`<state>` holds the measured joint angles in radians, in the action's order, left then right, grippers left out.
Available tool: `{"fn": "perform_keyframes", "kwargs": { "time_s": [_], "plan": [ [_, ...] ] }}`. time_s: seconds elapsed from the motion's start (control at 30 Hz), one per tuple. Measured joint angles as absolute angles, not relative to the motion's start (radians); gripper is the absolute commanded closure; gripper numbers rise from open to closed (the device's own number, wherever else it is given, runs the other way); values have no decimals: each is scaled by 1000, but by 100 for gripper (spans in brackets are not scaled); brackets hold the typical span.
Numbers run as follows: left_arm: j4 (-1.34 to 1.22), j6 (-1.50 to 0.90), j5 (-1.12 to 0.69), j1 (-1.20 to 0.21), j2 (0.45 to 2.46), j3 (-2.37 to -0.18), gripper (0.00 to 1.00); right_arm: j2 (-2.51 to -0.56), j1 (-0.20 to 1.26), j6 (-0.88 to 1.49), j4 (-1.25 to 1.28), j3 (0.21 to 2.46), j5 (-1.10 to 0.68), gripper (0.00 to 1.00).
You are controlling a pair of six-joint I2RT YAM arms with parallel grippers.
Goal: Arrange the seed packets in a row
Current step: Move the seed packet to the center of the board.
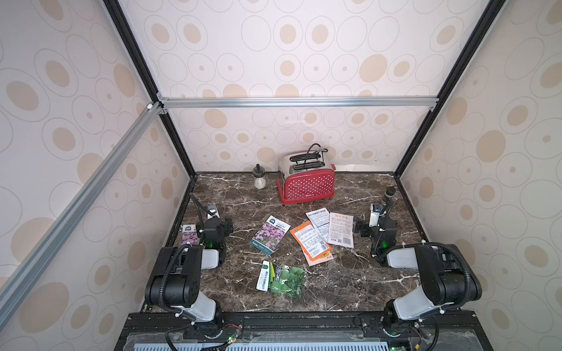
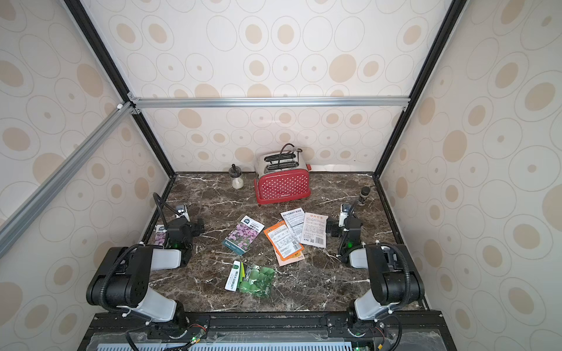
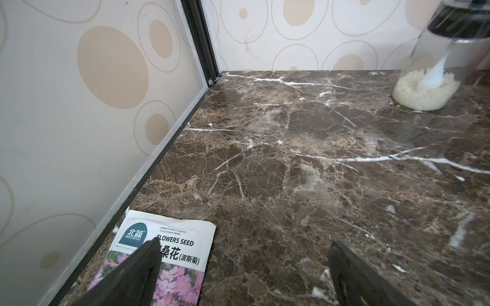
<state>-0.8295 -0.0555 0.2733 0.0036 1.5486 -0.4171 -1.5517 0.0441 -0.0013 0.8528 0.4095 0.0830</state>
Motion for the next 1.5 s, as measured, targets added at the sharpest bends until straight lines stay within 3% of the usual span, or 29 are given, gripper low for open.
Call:
{"fn": "perform_keyframes", "kwargs": {
  "time_s": [1.17, 1.27, 1.5],
  "plan": [
    [-821, -56, 299, -3, 1544, -418, 1, -1546, 47, -1, 838, 411, 107, 0],
    [-671, -56, 351, -28, 1510, -474, 1, -1498, 52, 4, 732, 434, 151, 0],
    [-237, -66, 372, -60, 1368, -844, 1, -1337, 75, 77, 463, 593, 218, 2]
  ]
}}
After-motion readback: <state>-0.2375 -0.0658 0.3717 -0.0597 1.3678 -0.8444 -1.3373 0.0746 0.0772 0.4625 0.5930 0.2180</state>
